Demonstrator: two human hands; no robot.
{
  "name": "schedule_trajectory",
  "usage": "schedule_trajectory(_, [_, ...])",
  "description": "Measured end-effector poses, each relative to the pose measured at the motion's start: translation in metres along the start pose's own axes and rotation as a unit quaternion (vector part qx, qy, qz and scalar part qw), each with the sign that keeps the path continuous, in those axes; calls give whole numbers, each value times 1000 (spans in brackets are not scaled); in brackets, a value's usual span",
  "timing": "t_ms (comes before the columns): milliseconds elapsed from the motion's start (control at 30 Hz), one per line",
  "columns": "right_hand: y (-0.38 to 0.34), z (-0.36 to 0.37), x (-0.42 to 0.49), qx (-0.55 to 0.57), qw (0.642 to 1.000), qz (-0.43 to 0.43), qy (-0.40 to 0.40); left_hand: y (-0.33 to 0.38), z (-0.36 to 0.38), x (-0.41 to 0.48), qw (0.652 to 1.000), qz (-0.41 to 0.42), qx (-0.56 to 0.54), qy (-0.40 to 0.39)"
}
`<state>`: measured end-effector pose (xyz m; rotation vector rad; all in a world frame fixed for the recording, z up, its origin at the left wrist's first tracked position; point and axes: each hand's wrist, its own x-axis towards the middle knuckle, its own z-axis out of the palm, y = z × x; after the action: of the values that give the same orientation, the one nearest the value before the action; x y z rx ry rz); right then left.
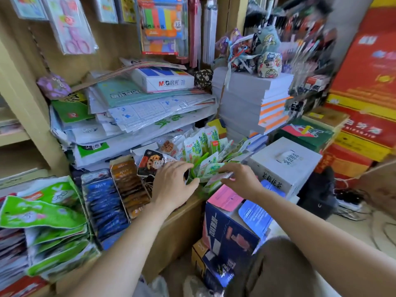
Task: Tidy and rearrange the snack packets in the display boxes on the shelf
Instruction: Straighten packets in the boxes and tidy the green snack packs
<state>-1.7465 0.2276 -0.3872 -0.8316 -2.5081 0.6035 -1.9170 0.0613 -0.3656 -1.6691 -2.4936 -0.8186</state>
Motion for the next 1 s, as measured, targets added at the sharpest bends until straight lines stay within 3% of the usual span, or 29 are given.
schedule_trajectory(167, [5,-15,12,-8,999,36,-35,6,8,41,997,-20,-71,1])
schedule_trajectory(333, [18,-17,14,-21,997,42,-57,9,20,76,996,-13,-15,-86])
schedule_trajectory(567, [39,-20,3,45,994,10,-99,18,40,79,970,89,75,-215])
schedule_trajectory(700, [41,-38,12,80,980,11,-183,18,39,81,954,84,26,-287])
schedule_trajectory(767, [45,-45,22,142,981,44,-128,17,36,86,946,74,-8,-317])
schedule_trajectory(867, [62,-49,45,143,979,100,104,16,33,95,930,45,-68,-360])
schedule_trajectory(900, [70,-47,53,115,979,98,140,17,31,99,923,48,-77,-374])
schedule_trajectory(1000, [89,-37,68,79,991,92,63,19,28,113,906,65,-91,-409])
